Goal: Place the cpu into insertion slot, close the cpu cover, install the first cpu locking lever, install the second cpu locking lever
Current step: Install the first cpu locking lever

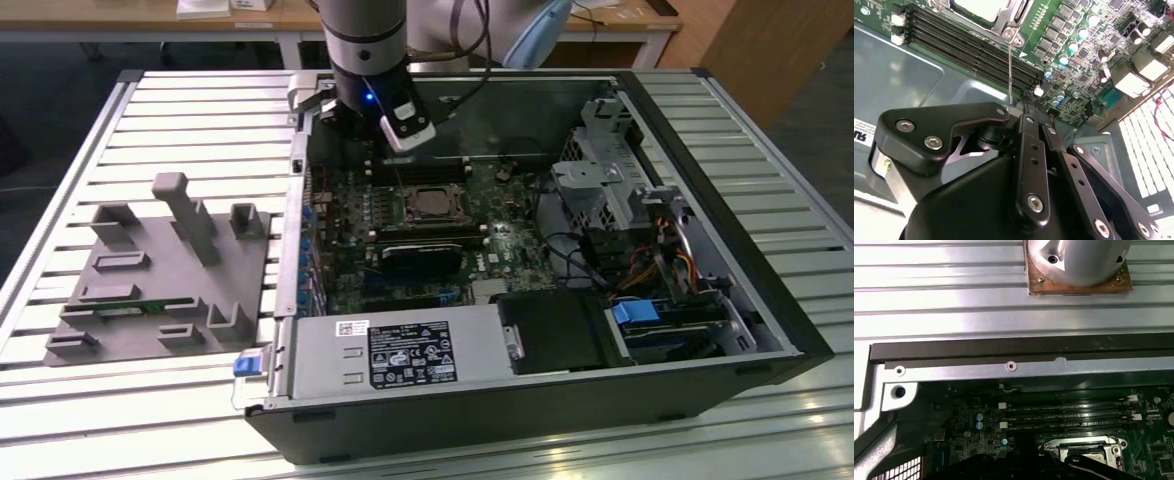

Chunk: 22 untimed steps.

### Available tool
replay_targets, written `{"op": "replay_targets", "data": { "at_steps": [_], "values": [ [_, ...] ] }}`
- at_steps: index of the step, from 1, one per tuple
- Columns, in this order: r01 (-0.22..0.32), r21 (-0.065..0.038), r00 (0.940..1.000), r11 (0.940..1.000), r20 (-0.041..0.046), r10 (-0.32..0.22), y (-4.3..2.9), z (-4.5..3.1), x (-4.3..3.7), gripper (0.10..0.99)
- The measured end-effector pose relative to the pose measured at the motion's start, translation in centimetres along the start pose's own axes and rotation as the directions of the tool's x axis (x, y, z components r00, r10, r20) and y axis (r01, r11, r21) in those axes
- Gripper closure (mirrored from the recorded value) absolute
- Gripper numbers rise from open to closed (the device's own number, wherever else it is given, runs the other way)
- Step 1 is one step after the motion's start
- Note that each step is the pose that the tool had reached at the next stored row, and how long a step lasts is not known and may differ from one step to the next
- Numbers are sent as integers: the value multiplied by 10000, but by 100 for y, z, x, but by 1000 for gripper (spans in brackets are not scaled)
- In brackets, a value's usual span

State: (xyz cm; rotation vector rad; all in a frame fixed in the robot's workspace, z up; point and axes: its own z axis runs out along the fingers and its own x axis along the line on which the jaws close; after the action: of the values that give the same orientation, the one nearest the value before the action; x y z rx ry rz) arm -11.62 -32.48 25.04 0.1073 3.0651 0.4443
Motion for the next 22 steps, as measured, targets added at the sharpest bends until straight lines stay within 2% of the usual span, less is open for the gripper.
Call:
{"op": "replay_targets", "data": {
  "at_steps": [6, 18, 22],
  "values": [
    [-2, -24, 10000, 10000, -5, 2, -5, 29, -43, 980],
    [-17, -21, 10000, 10000, -56, 17, 9, 51, -314, 980],
    [-21, -19, 10000, 10000, -66, 21, 12, 54, -359, 980]
  ]
}}
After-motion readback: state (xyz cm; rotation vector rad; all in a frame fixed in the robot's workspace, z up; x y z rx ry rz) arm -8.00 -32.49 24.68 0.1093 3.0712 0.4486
